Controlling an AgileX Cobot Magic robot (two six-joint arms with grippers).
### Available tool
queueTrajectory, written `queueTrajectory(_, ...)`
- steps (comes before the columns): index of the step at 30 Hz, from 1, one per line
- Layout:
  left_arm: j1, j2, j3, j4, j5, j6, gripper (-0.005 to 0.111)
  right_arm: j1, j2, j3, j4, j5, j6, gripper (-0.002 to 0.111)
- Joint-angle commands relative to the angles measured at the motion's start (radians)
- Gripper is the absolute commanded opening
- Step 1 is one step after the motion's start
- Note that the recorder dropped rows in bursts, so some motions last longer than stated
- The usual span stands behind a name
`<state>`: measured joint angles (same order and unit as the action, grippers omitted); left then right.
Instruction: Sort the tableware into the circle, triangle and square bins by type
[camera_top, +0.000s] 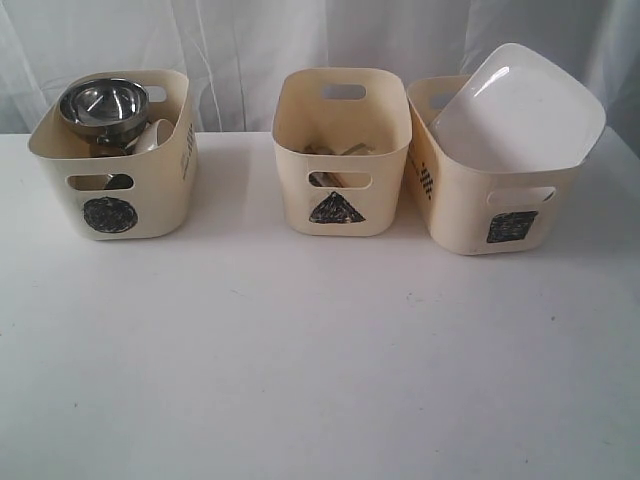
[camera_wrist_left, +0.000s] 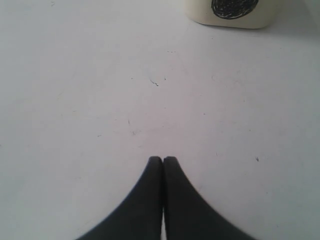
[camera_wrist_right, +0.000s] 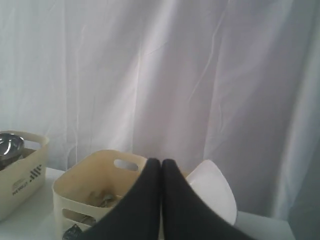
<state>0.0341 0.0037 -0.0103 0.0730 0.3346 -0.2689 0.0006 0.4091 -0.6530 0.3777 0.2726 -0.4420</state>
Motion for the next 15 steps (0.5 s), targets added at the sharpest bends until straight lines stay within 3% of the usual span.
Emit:
queueTrajectory(1,-0.002,-0.004,0.010,-0.004,0.016,0.003,0.000,0.004,-0.071,0.260,-0.125,-0.209,0.177,0.000)
queueTrajectory(4,-0.002,-0.004,0.010,-0.004,0.016,0.003,0.000,0.002,-0.173,0.443,-0.356,-0.359,0.400,0.000)
queueTrajectory(9,-0.002,-0.004,0.010,-0.004,0.016,0.003,0.000,-0.003,-0.362,0.653,-0.378,-0.391,0.421,0.000)
queueTrajectory(10,-0.002,-0.004,0.010,-0.004,0.016,0.003,0.000,-0.003,-0.399,0.653,-0.378,-0.384,0.421,0.000)
queueTrajectory(12,-0.002,-0.004,0.010,-0.004,0.016,0.003,0.000,-0.004,-0.409,0.653,-0.385,-0.206,0.421,0.000)
queueTrajectory(15,-0.002,-0.004,0.010,-0.004,0.016,0.003,0.000,-0.015,-0.409,0.653,-0.422,-0.148,0.423,0.000)
